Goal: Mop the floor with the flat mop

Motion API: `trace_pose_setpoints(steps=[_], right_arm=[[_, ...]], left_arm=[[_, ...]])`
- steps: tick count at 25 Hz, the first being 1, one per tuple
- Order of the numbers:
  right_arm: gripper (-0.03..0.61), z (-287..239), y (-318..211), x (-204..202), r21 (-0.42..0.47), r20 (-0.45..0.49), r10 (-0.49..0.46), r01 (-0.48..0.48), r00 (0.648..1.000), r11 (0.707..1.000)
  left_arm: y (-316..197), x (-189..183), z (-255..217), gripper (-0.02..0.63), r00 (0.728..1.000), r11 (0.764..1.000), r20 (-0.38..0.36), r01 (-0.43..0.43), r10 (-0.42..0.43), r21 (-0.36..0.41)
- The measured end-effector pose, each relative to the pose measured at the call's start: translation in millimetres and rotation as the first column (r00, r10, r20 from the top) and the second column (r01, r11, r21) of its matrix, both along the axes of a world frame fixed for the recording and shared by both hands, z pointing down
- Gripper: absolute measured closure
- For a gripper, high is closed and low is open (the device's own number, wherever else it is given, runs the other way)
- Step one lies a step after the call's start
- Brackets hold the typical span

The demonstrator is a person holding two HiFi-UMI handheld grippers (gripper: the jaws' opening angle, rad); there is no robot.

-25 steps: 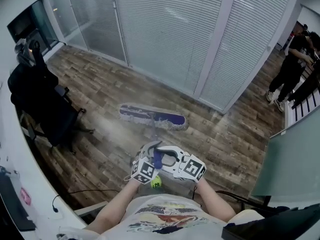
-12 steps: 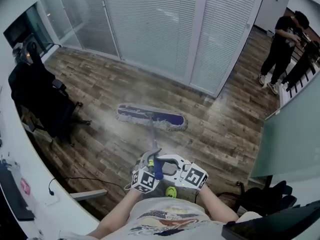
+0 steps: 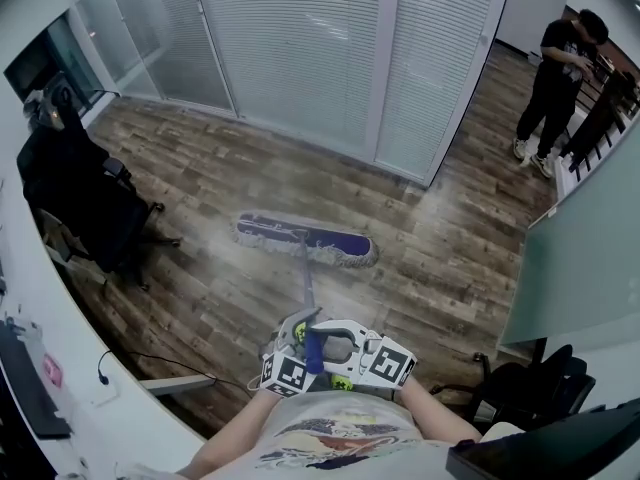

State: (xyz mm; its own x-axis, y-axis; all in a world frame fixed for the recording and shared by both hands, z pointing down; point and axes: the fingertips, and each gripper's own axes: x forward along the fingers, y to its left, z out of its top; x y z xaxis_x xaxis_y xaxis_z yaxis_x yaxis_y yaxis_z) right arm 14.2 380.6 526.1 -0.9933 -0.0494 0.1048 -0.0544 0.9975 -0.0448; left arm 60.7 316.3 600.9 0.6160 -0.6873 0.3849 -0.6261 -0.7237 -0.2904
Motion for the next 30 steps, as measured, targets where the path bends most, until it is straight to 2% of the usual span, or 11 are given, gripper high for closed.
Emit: trace_pose_setpoints(steps=[3,7,9,12,17,24,30], right_arm=[[0.36,-1,-14,-8,-0.037,0.048,0.0,0.002,0.999,0.999],[0.36,-18,-56,-17,-0.009,0.121,0.008,-0.007,0.993,1.0],[0.36,-22,-78,-21,-0.008,0.119,0.003,-0.002,0.993,1.0],[0.36,-20,-110,-29,-0.019,0.095,-0.003,0.005,0.995,1.0],[0.36,-22,-185,-47,-0.067,0.107,0.06,-0.053,0.992,0.996],[0.36,-29,-290,-99,-0.078,0.128,0.093,-0.084,0.987,0.993],[0.36,-30,-375,-134,-0.083,0.175,0.14,-0.127,0.975,0.988]], left_arm=[[-13,-8,-1,0.512,1.0,1.0,-0.021,-0.004,0.004,0.003],[-55,-16,-21,0.514,0.996,1.0,-0.093,0.021,-0.019,0.021],[-77,-19,-27,0.514,0.994,1.0,-0.109,0.007,-0.005,0.021],[-109,-26,-25,0.514,0.994,1.0,-0.105,-0.023,0.025,0.02],[-183,-44,-25,0.514,0.994,0.999,-0.101,-0.048,0.05,0.026],[-286,-95,-26,0.514,0.994,0.998,-0.092,-0.065,0.065,0.001],[-372,-130,-35,0.514,0.992,0.998,-0.11,-0.061,0.063,0.021]])
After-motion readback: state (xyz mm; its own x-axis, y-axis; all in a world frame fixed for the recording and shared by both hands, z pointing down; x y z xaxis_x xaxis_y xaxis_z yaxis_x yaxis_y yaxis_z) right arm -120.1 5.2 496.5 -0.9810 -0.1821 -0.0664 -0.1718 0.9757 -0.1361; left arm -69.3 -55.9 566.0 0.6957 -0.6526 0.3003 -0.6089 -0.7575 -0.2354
